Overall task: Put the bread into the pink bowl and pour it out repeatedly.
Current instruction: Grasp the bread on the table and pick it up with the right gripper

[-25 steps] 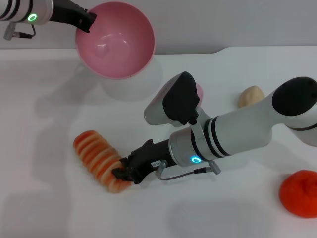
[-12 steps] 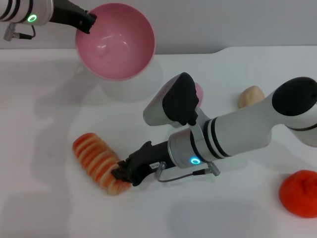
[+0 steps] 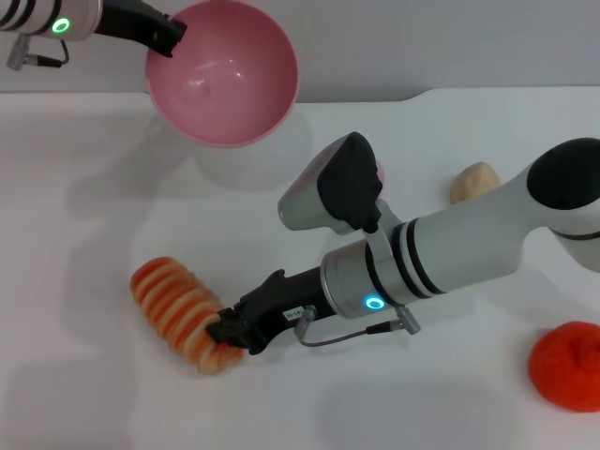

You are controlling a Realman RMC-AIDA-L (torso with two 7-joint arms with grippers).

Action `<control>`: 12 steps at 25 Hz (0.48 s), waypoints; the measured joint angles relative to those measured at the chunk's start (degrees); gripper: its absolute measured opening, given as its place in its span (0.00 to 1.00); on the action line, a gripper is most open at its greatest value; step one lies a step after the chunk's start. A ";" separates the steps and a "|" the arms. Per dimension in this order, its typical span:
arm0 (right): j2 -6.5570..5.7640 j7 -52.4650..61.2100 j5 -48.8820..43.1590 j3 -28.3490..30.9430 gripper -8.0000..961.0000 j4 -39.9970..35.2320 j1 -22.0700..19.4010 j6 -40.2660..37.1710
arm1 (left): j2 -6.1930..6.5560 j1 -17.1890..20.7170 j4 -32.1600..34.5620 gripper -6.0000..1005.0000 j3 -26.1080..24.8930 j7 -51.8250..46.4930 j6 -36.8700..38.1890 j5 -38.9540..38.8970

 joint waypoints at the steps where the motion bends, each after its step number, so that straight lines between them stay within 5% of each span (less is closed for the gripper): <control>1: -0.10 -0.08 -0.13 0.36 0.14 -0.01 -0.12 0.54 | 0.00 -0.07 0.43 0.05 -0.03 -0.25 0.34 0.00; 6: -0.81 -4.21 -0.53 3.10 0.14 -0.33 -0.80 6.01 | 0.03 0.03 2.56 0.05 -0.06 -1.72 1.38 0.00; 12: -1.63 -11.69 -5.45 14.77 0.14 -4.41 -3.69 22.00 | 0.72 -0.36 2.38 0.05 -0.04 -2.72 1.41 0.00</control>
